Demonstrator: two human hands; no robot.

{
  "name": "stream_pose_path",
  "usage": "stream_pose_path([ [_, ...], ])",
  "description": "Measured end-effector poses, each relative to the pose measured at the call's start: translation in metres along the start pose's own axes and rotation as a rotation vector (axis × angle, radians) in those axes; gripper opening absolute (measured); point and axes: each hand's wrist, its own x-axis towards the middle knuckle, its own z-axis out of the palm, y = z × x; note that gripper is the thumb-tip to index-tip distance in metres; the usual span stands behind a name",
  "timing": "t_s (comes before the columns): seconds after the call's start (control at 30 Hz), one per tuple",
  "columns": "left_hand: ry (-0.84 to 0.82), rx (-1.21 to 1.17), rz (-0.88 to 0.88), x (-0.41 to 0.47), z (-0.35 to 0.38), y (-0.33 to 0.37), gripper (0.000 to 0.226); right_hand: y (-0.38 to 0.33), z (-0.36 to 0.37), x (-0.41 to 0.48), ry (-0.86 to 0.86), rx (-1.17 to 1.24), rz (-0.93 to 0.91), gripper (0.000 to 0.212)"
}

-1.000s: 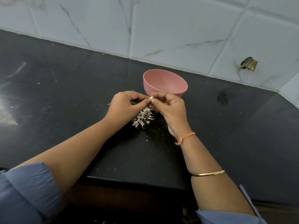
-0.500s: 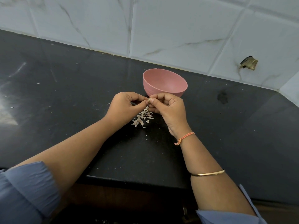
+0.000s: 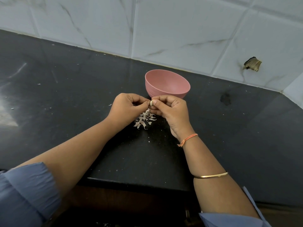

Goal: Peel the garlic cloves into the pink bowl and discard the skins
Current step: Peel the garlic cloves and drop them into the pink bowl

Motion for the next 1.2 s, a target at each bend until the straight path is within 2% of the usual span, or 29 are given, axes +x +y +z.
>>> stream_pose_path([
  [0.3,-0.067,0.001,-0.041,-0.0004,-0.0015,0.0042,0.012,0.0003,-0.0019,0.0015,0.015,0.007,0.029,0.008],
  [0.73,-0.032,-0.067,-0.04,-0.0001,0.0004,0.0018,0.008,-0.0011,0.0003,0.0018,0.012,0.067,0.048,0.006],
  [1.2,-0.005,0.025,-0.064,0.0022,0.0014,-0.0023,0.005,-0.0002,0.0001,0.0023,0.014,0.041,0.023,0.009],
])
